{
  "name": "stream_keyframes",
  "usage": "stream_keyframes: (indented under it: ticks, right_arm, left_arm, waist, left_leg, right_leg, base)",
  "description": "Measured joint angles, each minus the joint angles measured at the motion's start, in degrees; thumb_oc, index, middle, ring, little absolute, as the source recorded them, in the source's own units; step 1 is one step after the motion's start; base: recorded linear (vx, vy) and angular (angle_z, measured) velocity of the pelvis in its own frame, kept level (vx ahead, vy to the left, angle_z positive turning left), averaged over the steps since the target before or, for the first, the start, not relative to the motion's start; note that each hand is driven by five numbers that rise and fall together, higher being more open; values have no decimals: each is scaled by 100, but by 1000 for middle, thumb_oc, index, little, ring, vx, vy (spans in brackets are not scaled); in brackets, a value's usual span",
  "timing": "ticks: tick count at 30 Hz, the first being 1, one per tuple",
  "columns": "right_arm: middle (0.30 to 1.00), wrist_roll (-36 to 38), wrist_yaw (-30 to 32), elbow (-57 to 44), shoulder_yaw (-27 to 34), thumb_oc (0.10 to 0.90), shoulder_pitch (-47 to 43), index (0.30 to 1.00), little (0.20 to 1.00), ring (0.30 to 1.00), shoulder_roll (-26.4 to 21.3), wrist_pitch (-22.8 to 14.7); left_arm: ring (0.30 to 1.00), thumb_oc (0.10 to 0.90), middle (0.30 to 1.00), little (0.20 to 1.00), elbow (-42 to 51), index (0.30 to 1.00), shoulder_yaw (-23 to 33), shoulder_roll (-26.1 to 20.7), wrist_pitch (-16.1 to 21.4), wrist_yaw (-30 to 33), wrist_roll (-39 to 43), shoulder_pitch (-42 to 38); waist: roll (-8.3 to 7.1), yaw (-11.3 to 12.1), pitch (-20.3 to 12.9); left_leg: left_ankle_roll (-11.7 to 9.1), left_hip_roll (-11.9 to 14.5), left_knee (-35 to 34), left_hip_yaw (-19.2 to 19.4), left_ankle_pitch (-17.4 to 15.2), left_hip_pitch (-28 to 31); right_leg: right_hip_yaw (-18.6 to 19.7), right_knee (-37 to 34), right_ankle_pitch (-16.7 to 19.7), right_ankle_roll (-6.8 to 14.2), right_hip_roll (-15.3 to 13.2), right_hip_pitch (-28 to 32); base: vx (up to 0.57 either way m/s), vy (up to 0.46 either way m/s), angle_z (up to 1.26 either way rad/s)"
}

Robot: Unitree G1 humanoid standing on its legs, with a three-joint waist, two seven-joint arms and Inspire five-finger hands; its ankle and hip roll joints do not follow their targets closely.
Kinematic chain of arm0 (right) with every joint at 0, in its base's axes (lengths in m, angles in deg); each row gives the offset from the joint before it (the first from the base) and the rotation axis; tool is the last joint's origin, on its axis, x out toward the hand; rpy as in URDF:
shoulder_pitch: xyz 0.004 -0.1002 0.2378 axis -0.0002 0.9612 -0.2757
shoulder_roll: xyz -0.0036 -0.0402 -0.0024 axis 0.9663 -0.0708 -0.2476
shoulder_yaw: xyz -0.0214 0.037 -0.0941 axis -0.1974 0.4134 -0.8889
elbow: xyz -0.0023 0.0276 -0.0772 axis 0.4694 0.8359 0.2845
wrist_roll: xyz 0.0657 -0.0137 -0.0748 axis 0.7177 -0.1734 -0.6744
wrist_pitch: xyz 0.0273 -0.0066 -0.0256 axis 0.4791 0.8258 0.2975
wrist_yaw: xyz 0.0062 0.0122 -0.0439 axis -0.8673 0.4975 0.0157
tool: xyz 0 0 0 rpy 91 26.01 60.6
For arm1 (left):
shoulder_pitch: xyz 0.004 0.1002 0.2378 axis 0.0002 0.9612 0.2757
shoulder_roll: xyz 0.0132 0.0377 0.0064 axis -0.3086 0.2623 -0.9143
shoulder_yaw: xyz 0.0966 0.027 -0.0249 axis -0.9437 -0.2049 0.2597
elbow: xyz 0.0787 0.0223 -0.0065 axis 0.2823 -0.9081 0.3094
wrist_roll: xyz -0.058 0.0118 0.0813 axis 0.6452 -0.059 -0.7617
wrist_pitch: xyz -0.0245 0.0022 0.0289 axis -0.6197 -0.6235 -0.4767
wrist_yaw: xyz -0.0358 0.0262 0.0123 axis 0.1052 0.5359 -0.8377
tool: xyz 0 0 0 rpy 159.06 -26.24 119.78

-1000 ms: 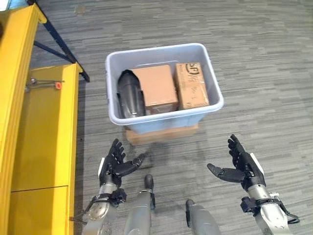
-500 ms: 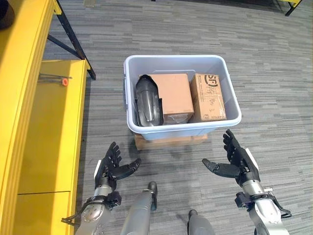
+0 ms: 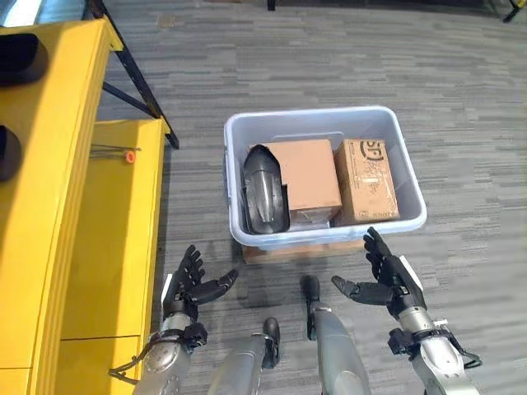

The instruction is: Move parts from the plastic box to the shelf.

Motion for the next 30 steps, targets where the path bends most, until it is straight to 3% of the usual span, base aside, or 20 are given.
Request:
stream_keyframes:
  ticks: [4, 9, 15, 25, 28, 30]
  right_arm:
    - [1000, 2, -17, -3, 19, 900, -82, 1000, 1000, 1000, -79, -11]
    - [1000, 3, -19, -6, 57, 900, -173, 1000, 1000, 1000, -118, -13]
    - [1000, 2, -15, -6, 148, 900, -171, 1000, 1000, 1000, -152, -10]
    - [1000, 1, -12, -11, 173, 900, -191, 1000, 1000, 1000, -183, -11]
    - [1000, 0, 6, -47, 164, 900, -1, 1000, 1000, 1000, -230, -5]
    - [1000, 2, -10, -45, 147, 900, 1, 1000, 1000, 1000, -293, 1]
  left_arm:
    - [1000, 900, 1000, 1000, 57, 1000, -31, 7, -1, -5, 1, 16]
    - [1000, 900, 1000, 1000, 159, 1000, -56, 10, -20, -28, 2, 80]
    - [1000, 900, 1000, 1000, 441, 1000, -57, 10, -20, -133, 1, 66]
    - [1000, 900, 1000, 1000, 450, 1000, -80, 35, -23, -136, 5, 42]
    - [1000, 900, 1000, 1000, 457, 1000, -154, 202, -25, -129, 11, 35]
    - [1000, 900, 1000, 1000, 472, 1000, -177, 249, -20, -132, 12, 117]
  waist:
    - [23, 2, 1]
    - [34, -58, -4]
    - [58, -134, -3]
    - [293, -174, -23]
    - [405, -208, -75]
    - [484, -97, -112]
  left_leg:
    - [-206, 156, 49, -81, -183, 21]
    - [-376, 541, -217, -102, -239, 145]
    - [-421, 732, -346, -165, -261, 191]
    - [-585, 848, -551, -259, -175, 219]
    - [-811, 877, -709, -420, -64, 405]
    - [-922, 960, -579, -450, 78, 360]
  right_leg:
    - [-169, 105, 342, 20, 107, 20]
    - [-298, 169, 185, -202, 453, -7]
    - [-425, 205, 90, -329, 618, -32]
    - [-558, 280, 34, -367, 663, -23]
    - [-506, 661, -344, -604, 601, 22]
    - [-620, 650, -444, -716, 689, 74]
  base:
    - [28, -142, 19]
    - [33, -92, -5]
    - [20, -46, 1]
    - [25, -39, 7]
    - [11, -131, 54]
    - [-49, -151, 35]
